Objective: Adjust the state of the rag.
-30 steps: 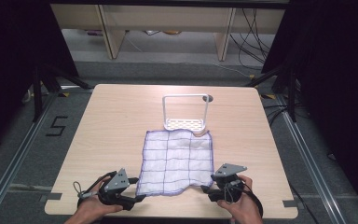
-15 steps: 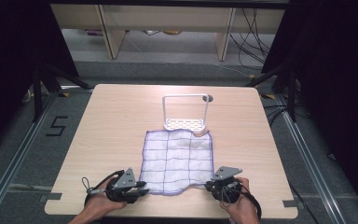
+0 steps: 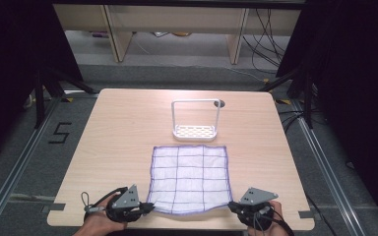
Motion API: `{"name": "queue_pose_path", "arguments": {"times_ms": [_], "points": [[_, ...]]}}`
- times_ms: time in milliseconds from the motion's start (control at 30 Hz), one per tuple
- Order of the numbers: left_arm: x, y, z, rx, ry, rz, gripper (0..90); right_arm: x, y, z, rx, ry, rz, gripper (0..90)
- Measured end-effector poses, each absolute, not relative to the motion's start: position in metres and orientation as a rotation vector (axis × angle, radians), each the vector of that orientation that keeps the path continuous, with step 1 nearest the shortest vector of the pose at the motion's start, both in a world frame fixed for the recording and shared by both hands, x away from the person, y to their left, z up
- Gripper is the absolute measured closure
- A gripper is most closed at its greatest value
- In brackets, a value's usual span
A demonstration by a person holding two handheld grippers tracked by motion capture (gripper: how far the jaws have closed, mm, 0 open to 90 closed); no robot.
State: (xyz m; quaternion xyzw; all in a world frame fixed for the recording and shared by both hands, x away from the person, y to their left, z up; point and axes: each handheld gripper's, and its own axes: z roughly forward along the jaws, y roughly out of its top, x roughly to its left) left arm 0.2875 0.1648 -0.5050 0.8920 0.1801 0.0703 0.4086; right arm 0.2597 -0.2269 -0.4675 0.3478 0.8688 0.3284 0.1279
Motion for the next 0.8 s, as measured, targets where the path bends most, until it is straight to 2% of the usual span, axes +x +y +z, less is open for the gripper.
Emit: {"name": "queue_pose_path", "arguments": {"times_ms": [33,100,167,300,467,500,600,633,800], "points": [[0.287,0.162,-0.509,2.259,0.482,0.151,83.8,0.258,-0.227,-0.470,1.052,2.537,0.952,84.1],[0.289,0.161,-0.511,2.254,0.483,0.136,78.2,0.262,-0.230,-0.475,1.045,2.546,0.929,72.3],[0.292,0.164,-0.508,2.246,0.502,0.148,67.7,0.263,-0.231,-0.475,1.106,2.523,0.928,59.4],[0.300,0.173,-0.497,2.140,0.587,0.148,48.7,0.265,-0.234,-0.465,1.123,2.483,0.994,46.5],[0.317,0.179,-0.489,2.080,0.671,0.212,41.9,0.283,-0.237,-0.459,1.110,2.412,1.016,44.4],[0.329,0.179,-0.487,2.083,0.696,0.278,41.3,0.296,-0.238,-0.458,1.157,2.382,1.014,44.3],[0.344,0.179,-0.487,2.071,0.729,0.291,41.2,0.310,-0.238,-0.457,1.209,2.352,1.024,44.9],[0.357,0.180,-0.487,2.070,0.754,0.304,41.2,0.329,-0.241,-0.459,1.186,2.337,1.022,45.2],[0.377,0.177,-0.482,2.094,0.786,0.348,41.9,0.366,-0.240,-0.459,1.216,2.325,1.007,46.1]]}}
